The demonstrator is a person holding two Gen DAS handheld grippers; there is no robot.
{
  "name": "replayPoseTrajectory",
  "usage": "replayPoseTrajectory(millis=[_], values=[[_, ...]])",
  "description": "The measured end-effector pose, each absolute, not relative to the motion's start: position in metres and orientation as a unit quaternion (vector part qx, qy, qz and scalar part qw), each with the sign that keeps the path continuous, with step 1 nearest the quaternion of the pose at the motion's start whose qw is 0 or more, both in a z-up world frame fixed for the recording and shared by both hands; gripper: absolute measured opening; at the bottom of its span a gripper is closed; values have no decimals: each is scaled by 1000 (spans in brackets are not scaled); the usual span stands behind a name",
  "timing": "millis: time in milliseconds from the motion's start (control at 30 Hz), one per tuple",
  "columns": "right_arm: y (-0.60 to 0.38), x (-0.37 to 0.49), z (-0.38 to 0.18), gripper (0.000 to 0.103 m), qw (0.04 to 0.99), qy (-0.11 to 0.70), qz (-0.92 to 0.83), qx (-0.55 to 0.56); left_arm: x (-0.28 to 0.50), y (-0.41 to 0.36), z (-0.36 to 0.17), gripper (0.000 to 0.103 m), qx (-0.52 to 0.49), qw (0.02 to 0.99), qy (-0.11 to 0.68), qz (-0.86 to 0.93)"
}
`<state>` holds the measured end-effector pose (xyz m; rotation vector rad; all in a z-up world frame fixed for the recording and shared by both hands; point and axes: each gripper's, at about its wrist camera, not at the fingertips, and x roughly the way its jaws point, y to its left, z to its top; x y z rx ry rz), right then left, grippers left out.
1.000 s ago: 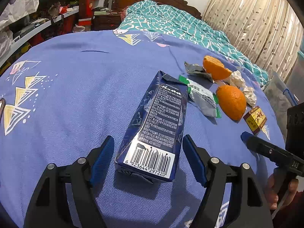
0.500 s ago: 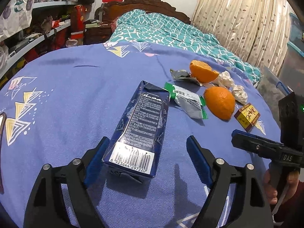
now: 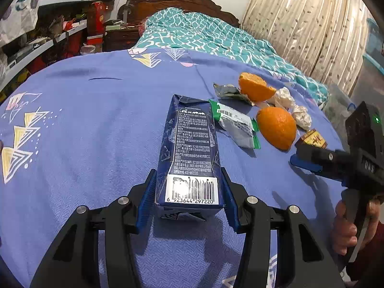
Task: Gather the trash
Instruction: 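Grasp the green snack wrapper with right tool while left tool holds the carton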
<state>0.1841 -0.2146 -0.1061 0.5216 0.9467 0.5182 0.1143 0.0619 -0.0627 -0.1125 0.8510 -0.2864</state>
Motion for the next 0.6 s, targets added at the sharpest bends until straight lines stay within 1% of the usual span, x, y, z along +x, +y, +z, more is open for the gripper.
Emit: replayPoseTrajectory(millis=[167,267,400,533,600], values=[[-203,203,-102,84,821,457,239,246,113,73,-61,48,-80,902,403,-132],[-182,208,-87,84,843,447,241,180,114,77,-61,48,-92,901,403,-135],[-143,221,-70,83,862,444,240,51,115,77,-60,48,-94,900,403,-135],[-119,244,-75,83,866,447,213,-72,115,76,-60,48,-90,902,401,-133],[-112,257,-81,83,859,454,208,-113,115,76,-60,48,-89,902,401,-131]])
